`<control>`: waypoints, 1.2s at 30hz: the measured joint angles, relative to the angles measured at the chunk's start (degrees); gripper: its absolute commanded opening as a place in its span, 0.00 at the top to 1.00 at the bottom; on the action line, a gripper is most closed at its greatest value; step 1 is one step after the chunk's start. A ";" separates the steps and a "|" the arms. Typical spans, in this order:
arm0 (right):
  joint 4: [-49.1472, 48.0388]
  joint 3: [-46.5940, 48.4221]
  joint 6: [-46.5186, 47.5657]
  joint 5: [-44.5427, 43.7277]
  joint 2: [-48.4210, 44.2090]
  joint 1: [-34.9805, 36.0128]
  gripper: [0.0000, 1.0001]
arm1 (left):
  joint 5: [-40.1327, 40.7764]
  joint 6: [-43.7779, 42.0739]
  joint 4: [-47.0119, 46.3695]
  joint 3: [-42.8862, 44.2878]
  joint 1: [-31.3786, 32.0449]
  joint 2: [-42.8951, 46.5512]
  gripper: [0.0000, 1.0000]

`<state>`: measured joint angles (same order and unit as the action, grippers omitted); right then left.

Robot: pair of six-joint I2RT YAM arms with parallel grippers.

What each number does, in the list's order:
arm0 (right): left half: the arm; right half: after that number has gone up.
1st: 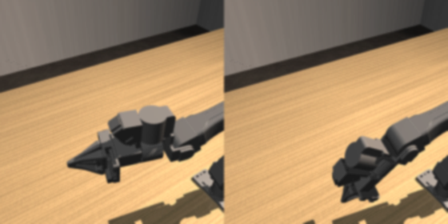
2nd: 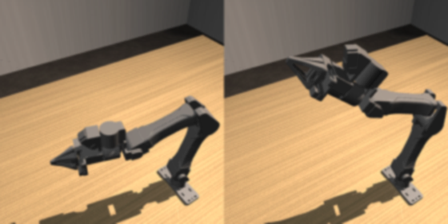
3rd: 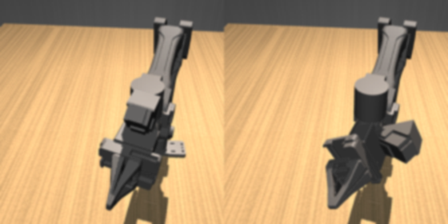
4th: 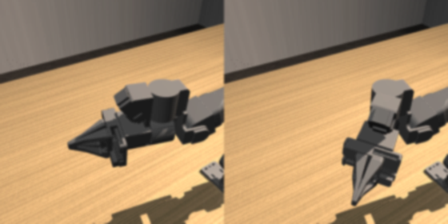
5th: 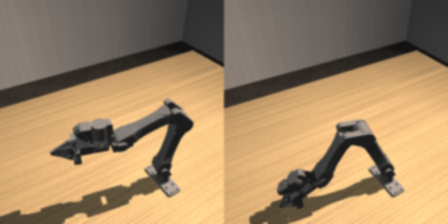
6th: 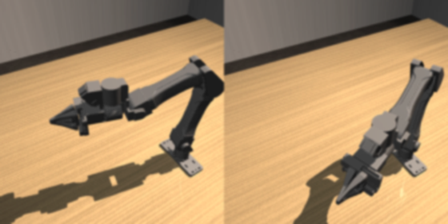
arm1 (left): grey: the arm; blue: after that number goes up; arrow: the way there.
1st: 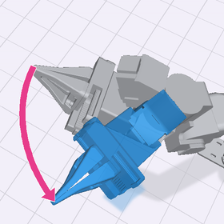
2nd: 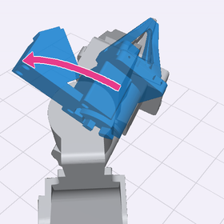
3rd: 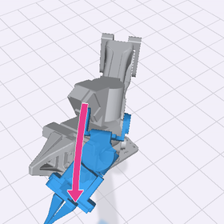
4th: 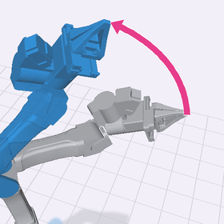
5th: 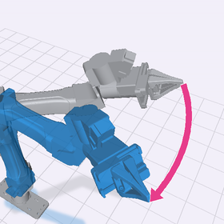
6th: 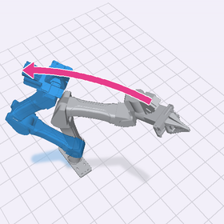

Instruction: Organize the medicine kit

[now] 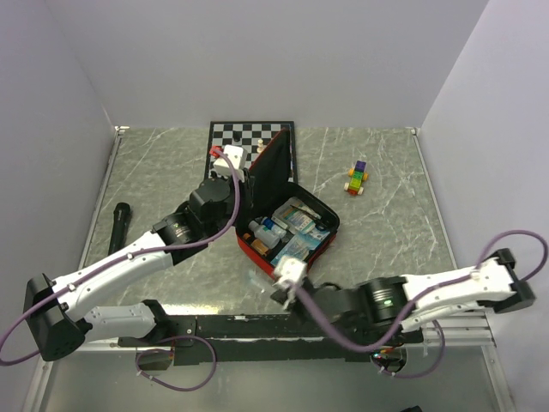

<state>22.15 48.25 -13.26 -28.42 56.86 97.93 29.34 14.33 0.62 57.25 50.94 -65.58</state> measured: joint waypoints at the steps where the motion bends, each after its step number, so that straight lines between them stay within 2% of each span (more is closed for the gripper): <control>1: -0.13 -0.31 -0.74 -0.74 -3.15 -0.04 0.92 | 0.44 0.24 -0.07 0.00 -0.04 0.00 0.73; 5: -0.46 -0.90 -4.26 -4.63 -11.50 -2.60 0.94 | 2.03 1.27 -0.20 -0.07 -0.33 0.20 0.74; 11: -1.14 -0.90 -13.57 -4.68 -13.97 -22.03 1.00 | 2.25 2.14 -0.33 -1.11 -0.52 1.40 0.78; 16: -4.52 -0.76 -20.11 0.02 -12.90 -34.21 0.99 | 1.99 2.86 -0.42 -1.64 -0.52 1.86 0.79; 22: -14.23 -0.20 -29.33 12.85 -9.49 -48.26 0.99 | 1.46 2.99 -0.39 -1.64 -0.52 1.88 0.81; 28: -23.26 1.11 -36.74 25.35 -3.26 -55.49 1.00 | 0.04 3.32 -0.72 -1.64 -0.55 1.81 0.82; 36: -31.41 4.66 -42.93 33.70 5.57 -58.16 1.00 | -1.51 3.61 -1.22 -1.64 -0.61 1.57 0.82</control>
<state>-9.26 52.90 -56.18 5.28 62.43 39.77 27.83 17.93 -0.60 55.61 50.33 -64.01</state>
